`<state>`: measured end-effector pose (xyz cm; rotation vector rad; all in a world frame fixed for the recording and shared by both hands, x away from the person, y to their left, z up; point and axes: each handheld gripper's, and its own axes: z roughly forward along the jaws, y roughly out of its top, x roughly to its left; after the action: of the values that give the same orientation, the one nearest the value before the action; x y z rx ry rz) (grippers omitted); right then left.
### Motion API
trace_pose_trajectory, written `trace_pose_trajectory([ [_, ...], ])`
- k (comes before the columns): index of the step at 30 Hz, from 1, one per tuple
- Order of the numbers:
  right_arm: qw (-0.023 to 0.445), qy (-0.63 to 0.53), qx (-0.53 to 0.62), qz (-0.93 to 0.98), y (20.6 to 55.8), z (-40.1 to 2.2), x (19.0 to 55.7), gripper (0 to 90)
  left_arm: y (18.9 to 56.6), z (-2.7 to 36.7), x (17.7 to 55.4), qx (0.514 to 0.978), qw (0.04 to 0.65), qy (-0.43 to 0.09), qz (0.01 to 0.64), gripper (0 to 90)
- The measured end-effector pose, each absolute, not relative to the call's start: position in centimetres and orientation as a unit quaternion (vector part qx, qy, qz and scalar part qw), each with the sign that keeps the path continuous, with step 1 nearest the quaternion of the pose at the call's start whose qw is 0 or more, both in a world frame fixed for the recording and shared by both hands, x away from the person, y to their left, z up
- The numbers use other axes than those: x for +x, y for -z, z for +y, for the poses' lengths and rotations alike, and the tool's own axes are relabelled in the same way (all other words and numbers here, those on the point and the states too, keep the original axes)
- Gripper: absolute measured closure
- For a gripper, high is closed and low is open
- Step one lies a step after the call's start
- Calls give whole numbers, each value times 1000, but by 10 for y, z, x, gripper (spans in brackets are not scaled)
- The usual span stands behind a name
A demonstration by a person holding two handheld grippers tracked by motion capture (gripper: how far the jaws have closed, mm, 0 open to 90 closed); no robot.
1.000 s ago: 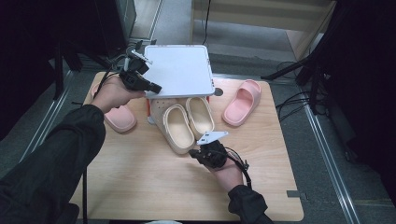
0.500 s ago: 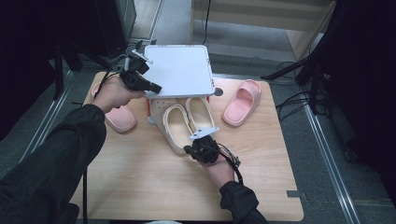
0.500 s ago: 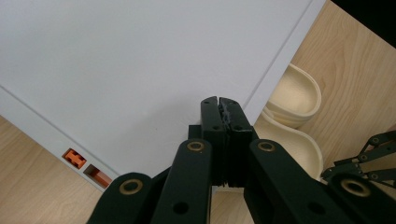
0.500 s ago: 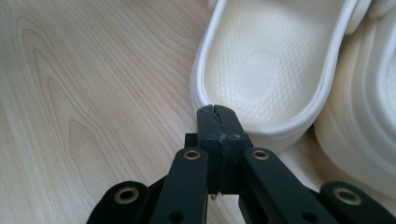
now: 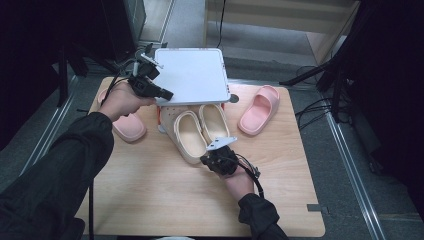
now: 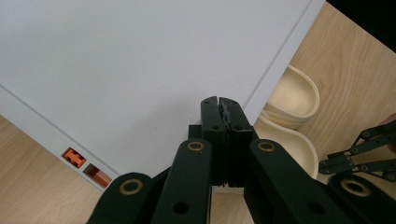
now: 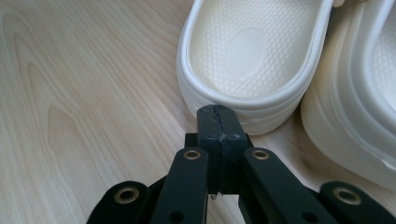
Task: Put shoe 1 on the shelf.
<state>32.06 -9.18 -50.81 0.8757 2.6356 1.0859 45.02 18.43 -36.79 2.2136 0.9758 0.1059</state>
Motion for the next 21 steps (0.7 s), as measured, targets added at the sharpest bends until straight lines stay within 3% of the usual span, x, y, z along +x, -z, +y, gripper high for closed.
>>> trace_pose_trajectory([
  [21, 116, -376, 317, 863, 501, -36, 358, 900, 367, 184, 451, 856, 348, -39, 381, 892],
])
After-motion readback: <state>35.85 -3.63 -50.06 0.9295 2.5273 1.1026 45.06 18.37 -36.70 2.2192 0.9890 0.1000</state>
